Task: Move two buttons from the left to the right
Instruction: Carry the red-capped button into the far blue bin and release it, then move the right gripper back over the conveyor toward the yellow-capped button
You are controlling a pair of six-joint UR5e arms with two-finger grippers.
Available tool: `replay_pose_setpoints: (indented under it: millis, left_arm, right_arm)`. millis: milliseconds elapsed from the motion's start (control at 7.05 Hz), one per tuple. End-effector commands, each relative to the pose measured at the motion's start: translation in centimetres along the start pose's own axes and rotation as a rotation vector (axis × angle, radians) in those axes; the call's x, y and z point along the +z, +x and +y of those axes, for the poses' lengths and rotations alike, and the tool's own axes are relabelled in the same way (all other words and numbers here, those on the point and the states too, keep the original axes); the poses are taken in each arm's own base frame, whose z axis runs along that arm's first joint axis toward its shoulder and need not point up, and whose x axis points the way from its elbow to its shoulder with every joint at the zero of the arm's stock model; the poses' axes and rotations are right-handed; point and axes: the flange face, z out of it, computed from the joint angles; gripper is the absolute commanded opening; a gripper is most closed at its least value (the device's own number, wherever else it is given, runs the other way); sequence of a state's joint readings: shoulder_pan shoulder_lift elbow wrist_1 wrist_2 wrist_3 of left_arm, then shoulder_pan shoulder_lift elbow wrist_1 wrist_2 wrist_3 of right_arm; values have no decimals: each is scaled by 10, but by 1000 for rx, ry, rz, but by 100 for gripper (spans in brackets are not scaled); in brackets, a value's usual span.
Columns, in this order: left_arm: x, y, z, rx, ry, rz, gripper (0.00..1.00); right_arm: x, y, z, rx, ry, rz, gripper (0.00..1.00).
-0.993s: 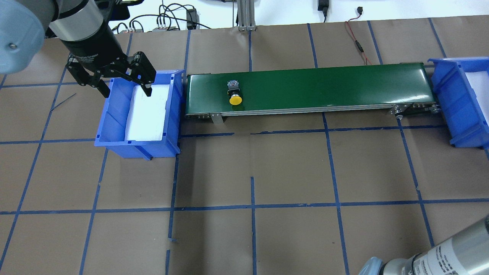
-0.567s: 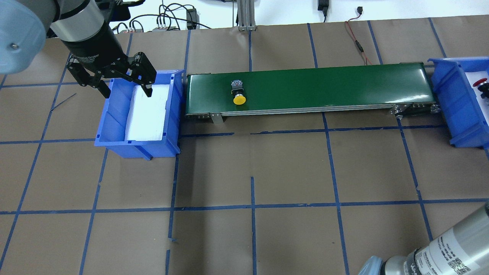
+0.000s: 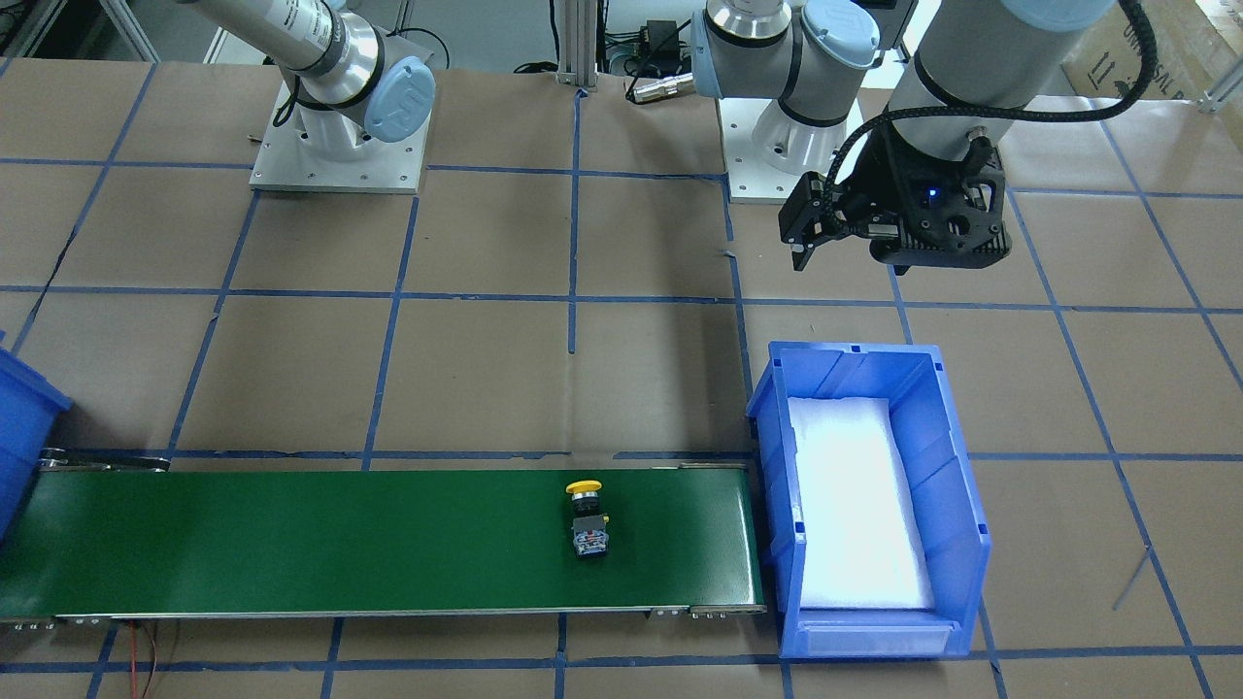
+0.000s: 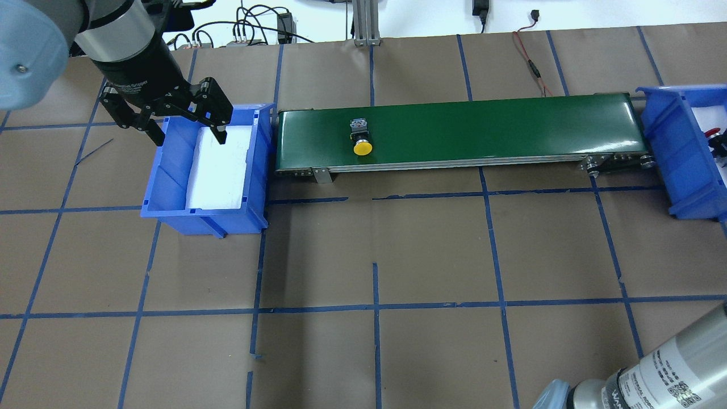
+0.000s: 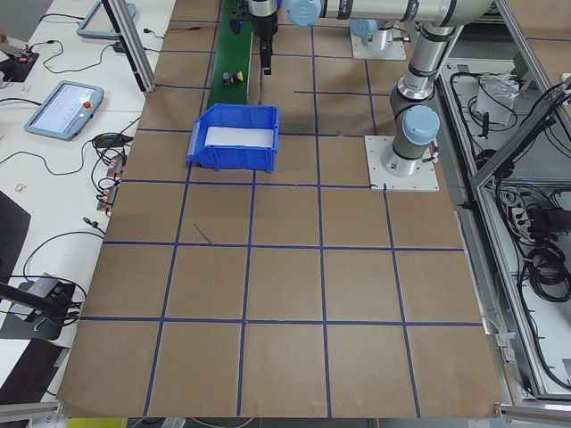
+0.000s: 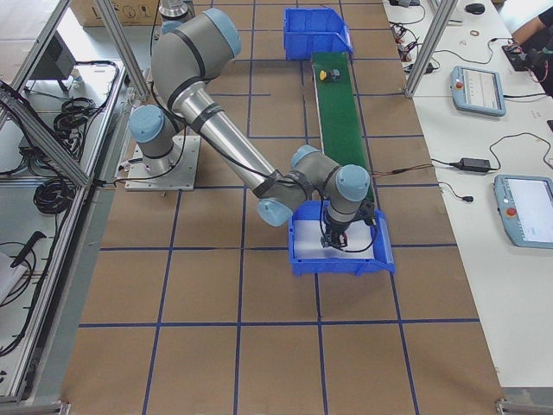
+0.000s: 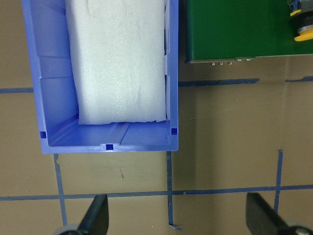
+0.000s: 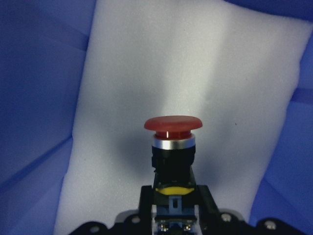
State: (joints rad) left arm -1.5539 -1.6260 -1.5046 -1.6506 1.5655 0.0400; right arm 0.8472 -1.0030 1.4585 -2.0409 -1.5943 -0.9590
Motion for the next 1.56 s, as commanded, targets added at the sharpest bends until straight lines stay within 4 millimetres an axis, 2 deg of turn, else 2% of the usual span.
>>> replay_pose_setpoints:
  millis: [0, 142, 284, 425, 567, 709, 851, 993, 1134, 1276, 1418]
  left_arm:
    - [-1, 1, 0, 0, 1, 4, 100]
    - [-2, -1, 2, -2, 0, -5, 100]
    - [-3, -1, 2, 0, 3, -7, 100]
    - [-3, -1, 2, 0, 3, -7, 100]
    - [-5, -1, 5, -2, 3, -7, 100]
    - [-5, -3, 4, -3, 1, -7, 100]
    - [-5, -3, 4, -3, 1, -7, 100]
    - [-5, -2, 4, -2, 4, -7, 100]
    - [-5, -2, 4, -3, 3, -7, 100]
    - [-4, -2, 4, -2, 1, -7, 100]
    - [-5, -3, 4, -3, 4, -7, 100]
  right_arm:
    - [3, 5, 1, 9, 24, 6, 60]
    - [3, 5, 3, 0, 24, 31, 99]
    - [-1, 5, 4, -4, 22, 37, 100]
    - [-28, 3, 5, 9, 49, 69, 100]
    - [-83, -7, 14, 16, 87, 124, 100]
    - [-129, -24, 26, 18, 88, 128, 100]
    - [-191, -57, 42, 40, 103, 142, 100]
    - [-222, -93, 46, 103, 97, 112, 100]
    - [-238, -142, 20, 122, 115, 111, 100]
    - [-239, -204, -17, 133, 129, 108, 100]
    - [-231, -261, -51, 197, 142, 78, 100]
